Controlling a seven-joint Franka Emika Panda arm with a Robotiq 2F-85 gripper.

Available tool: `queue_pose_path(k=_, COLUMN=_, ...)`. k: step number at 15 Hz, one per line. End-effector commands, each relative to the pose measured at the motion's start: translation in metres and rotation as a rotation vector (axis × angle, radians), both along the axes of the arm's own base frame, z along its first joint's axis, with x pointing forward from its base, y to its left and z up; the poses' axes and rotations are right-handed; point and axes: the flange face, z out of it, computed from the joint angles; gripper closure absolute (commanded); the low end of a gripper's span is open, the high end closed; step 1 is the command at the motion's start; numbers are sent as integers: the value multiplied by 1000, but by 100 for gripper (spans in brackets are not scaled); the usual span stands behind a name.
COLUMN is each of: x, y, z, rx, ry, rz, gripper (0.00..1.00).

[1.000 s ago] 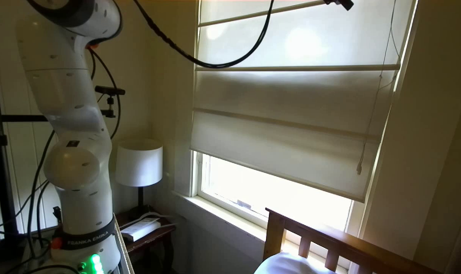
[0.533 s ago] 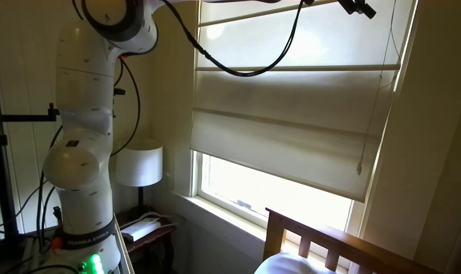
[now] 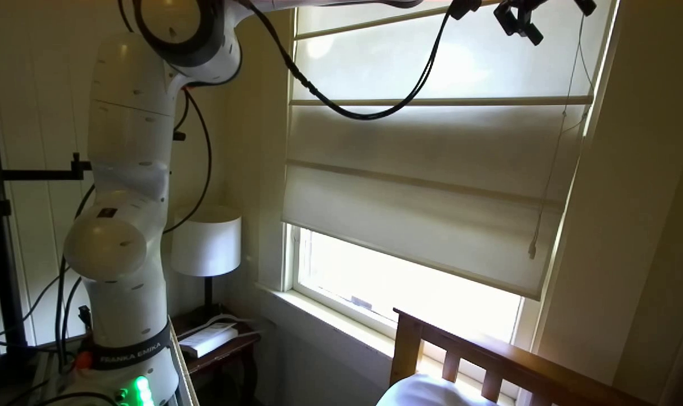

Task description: Close the blinds of the window

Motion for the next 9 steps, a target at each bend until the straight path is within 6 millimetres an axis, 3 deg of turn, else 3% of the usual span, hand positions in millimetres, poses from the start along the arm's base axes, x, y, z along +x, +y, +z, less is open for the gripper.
queue_pose_path(k=1, x=20, y=0, z=-2, rx=59, ry=-14, rz=121, gripper=0)
queue_pose_path(k=6, x=26, y=-1, z=17, rx=43, ry=-57, rz=151, gripper=0)
queue_pose_path(k=9, x=23, y=0, z=11, rx=56, ry=-40, rz=132, gripper=0)
